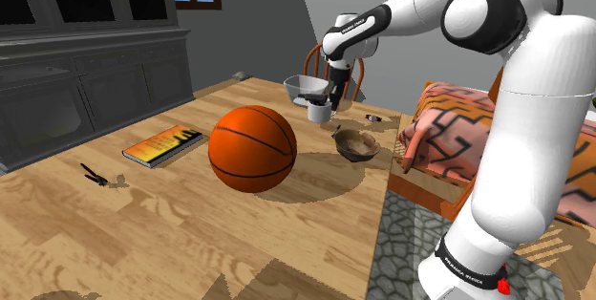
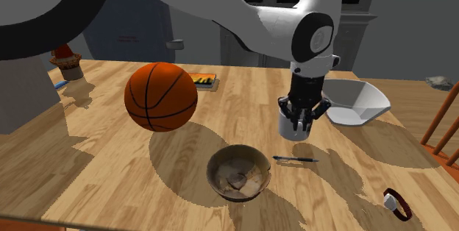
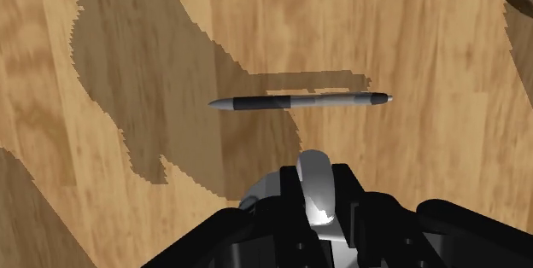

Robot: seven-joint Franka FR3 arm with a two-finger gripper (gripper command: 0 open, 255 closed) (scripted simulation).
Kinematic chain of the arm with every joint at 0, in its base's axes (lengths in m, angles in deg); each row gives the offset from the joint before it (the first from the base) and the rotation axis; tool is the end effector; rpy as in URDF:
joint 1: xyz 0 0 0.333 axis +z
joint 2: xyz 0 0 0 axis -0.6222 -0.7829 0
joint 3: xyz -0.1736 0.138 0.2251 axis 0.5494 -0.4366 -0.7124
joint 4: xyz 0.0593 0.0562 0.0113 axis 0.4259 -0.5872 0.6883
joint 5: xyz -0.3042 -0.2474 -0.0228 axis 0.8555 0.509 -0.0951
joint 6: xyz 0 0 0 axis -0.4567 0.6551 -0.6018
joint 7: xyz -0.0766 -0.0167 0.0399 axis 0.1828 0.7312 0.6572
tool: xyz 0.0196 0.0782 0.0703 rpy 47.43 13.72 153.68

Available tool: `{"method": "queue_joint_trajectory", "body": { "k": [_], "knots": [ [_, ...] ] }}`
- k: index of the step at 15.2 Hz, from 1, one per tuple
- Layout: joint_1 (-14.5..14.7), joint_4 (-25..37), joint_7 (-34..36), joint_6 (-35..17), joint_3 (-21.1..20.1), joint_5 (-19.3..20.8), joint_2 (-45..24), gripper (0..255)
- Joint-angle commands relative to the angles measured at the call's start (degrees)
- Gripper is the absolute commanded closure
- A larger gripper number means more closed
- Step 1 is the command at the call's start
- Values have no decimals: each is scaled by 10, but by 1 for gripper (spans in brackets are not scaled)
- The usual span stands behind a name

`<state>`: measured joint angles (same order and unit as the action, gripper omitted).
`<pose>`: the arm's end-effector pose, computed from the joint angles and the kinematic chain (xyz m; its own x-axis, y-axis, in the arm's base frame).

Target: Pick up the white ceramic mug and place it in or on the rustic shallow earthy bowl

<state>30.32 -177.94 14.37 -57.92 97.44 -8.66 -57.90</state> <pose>0.5548 -0.2670 0.4039 0.9719 0.2353 -0.0112 0.2355 -0.9708 0.0452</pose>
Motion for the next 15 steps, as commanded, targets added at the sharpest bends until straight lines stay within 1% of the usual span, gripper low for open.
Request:
{"method": "queue_joint_trajectory", "body": {
  "k": [1, 15],
  "knots": [
    [1, 7, 2, 14, 0, 3, 7, 255],
    [3, 84, 5, 115, 3, 12, 33, 255]
  ]
}}
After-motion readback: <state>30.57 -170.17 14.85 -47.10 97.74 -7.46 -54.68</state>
